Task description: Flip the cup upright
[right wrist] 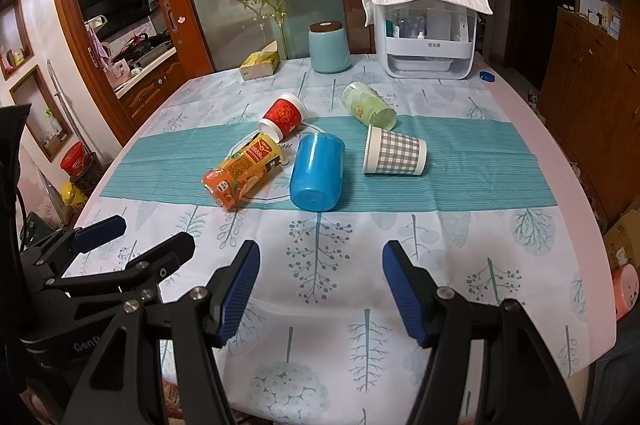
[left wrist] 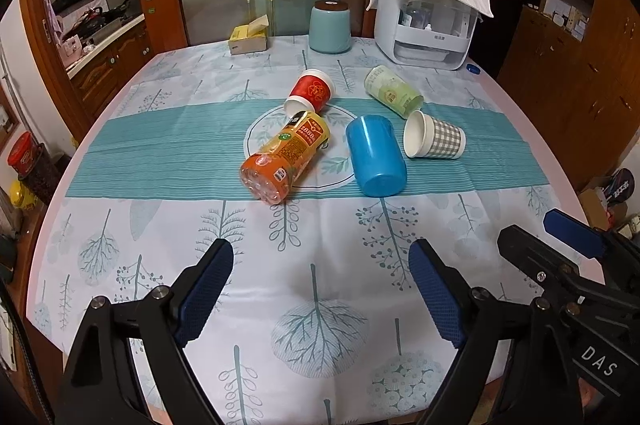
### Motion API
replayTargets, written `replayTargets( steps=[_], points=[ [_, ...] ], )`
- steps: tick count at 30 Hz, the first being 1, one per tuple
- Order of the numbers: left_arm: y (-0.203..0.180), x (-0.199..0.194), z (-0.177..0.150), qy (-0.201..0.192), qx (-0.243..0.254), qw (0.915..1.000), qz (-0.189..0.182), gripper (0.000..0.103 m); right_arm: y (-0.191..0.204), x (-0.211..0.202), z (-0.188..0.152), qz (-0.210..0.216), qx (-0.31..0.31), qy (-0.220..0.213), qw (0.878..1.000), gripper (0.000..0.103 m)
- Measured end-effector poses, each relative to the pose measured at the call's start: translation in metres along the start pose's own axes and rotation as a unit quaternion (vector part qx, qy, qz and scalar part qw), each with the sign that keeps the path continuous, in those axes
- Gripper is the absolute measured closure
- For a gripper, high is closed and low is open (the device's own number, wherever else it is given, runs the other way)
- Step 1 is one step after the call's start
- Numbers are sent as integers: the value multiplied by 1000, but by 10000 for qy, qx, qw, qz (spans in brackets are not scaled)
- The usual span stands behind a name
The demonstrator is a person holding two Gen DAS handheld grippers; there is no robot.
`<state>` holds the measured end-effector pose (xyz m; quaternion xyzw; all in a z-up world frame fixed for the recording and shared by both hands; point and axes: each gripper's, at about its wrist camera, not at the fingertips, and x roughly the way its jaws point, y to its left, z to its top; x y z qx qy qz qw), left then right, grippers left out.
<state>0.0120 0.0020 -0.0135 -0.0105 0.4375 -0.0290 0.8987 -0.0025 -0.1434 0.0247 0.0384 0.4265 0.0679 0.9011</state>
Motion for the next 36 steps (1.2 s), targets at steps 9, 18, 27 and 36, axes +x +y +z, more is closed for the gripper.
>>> replayTargets(
  steps=[9,18,27,36],
  points=[
    [-4,8,-1,21,88,9999,135,15,-3,11,1,-46,5,106,9999,39],
    [-7,17,-2,105,150,9996,215,15,-7,18,-2,-34,55,163,9998,39],
    [-4,26,-5,246,70,9995,211,15,-6,24,-3,-10,52,206,9998,39],
    [-4,32,-6,321,30,9993,176,15,-5,28,-4,-15,49,231,9997,39]
  ],
)
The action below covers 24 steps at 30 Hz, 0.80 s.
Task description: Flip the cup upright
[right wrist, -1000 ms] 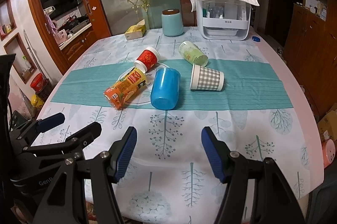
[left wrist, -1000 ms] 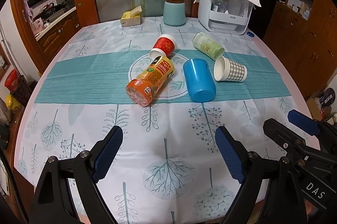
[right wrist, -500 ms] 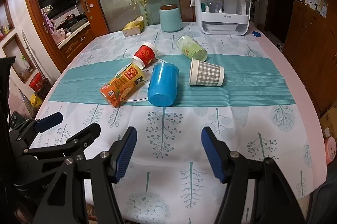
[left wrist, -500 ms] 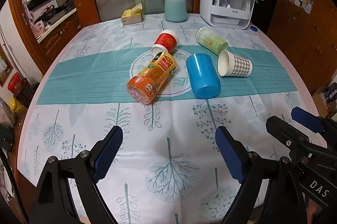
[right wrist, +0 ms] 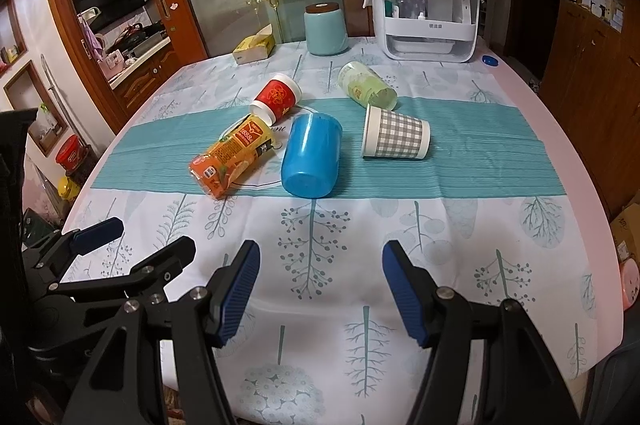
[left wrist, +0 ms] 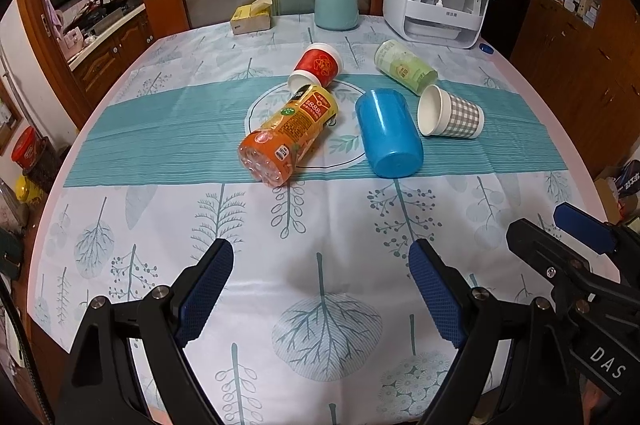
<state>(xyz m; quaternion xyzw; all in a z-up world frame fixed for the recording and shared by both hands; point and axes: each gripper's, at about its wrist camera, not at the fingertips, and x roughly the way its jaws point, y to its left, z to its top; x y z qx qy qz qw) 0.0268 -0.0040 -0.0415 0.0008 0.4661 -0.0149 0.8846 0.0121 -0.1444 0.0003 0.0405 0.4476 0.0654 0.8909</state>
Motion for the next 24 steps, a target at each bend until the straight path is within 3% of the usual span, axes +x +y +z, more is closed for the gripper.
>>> replayTargets(
  steps=[24],
  points=[
    [2,5,1,16,-2,10000,-10,15,2,2,5,41,-34,-5,10000,39]
  ],
)
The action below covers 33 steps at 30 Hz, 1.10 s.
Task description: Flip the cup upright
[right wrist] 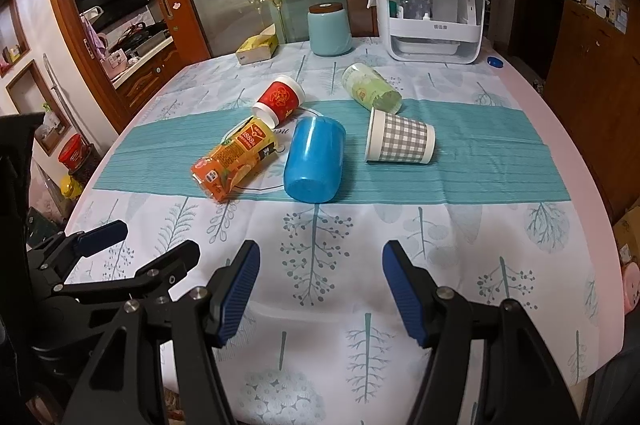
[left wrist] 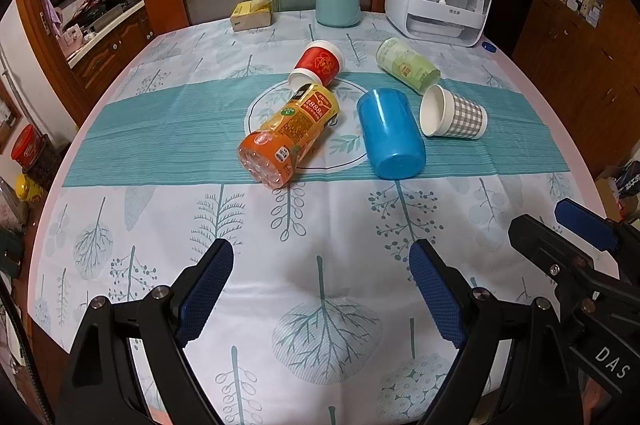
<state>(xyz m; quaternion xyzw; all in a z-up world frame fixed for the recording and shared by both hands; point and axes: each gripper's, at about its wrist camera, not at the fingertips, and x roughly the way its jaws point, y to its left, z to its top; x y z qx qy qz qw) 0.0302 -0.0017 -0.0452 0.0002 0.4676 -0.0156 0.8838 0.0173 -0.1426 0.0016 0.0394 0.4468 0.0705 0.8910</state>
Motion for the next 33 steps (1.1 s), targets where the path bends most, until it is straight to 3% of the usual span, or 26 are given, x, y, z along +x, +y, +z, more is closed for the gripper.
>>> replayTargets(
  steps=[12,21,29,33],
  points=[
    [-6,9,16,74,29,9999,-67,15,-8,1,11,-51,-93,-88,9999,39],
    [-1,31,43,21,-64,9998,166,14,-21,14,32,-252,-225,-199,9992,39],
    [6,47,70,109,-184,9998,28,14,-44,28,56,-307,-261,-307,9987,39],
    [9,47,81,-109,-240,9997,21,14,-50,29,70,-390,-479,-463,9970,39]
  ],
)
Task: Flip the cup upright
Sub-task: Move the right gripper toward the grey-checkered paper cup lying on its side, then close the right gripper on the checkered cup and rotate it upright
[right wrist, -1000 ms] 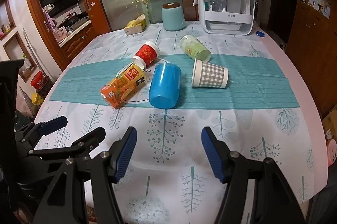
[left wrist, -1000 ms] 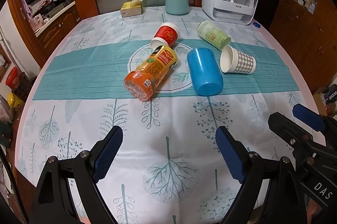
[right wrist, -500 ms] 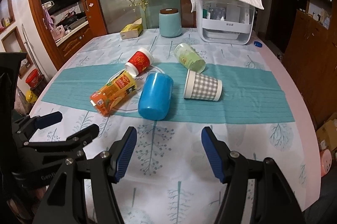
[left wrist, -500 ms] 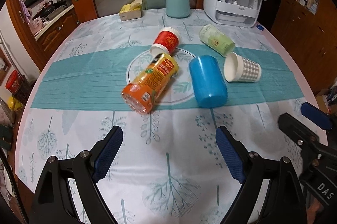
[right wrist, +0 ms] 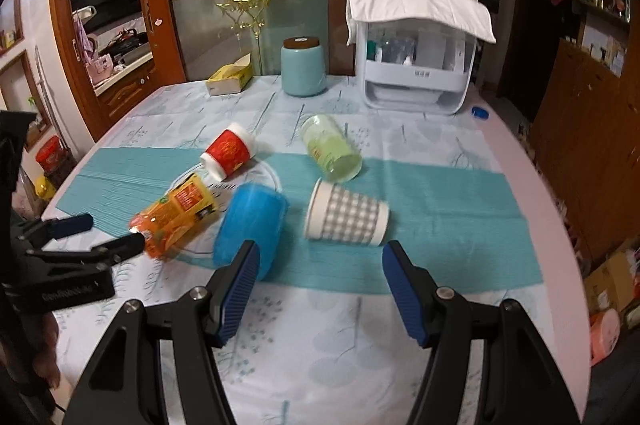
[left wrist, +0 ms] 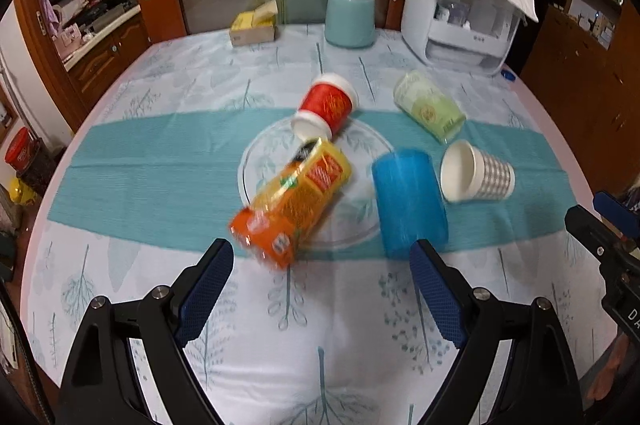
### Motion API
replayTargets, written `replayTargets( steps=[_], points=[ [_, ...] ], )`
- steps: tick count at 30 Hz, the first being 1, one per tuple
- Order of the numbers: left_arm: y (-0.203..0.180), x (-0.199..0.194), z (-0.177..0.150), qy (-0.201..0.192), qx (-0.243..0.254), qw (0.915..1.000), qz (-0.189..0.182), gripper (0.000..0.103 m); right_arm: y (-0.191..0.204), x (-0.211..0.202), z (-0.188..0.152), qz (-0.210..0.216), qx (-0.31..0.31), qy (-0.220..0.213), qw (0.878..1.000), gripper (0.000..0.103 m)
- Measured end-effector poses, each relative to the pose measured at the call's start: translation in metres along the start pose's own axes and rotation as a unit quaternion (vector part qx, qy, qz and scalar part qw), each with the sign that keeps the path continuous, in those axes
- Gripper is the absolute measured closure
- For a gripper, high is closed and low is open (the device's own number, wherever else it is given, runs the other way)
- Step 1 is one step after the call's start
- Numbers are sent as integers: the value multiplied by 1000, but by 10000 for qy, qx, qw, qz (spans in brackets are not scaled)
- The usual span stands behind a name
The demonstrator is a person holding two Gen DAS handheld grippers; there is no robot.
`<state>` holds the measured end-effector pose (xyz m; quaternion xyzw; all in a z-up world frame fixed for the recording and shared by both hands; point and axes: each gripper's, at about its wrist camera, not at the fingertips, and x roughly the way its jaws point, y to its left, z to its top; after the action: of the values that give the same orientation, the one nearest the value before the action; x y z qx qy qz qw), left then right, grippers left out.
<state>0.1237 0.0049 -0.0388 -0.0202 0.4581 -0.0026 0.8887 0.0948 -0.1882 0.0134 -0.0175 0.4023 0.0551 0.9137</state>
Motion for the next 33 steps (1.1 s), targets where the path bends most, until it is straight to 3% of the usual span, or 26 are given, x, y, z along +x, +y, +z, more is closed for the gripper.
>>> replayTargets(
  steps=[7,24,28,33],
  points=[
    [3,6,14,-247,78,9996,70,14,-4,19,17,31,-487,42,9988,39],
    [-8,52,20,140,253,9994,206,14,-12,112,15,118,-1548,916,9836,39],
    [-14,61,24,203,270,9993,140,14,-9,126,12,128,-1899,979,9768,39],
    [-13,83,27,603,-106,9977,-298,14,0,148,9,-114,-2334,1013,9670,39]
  ],
)
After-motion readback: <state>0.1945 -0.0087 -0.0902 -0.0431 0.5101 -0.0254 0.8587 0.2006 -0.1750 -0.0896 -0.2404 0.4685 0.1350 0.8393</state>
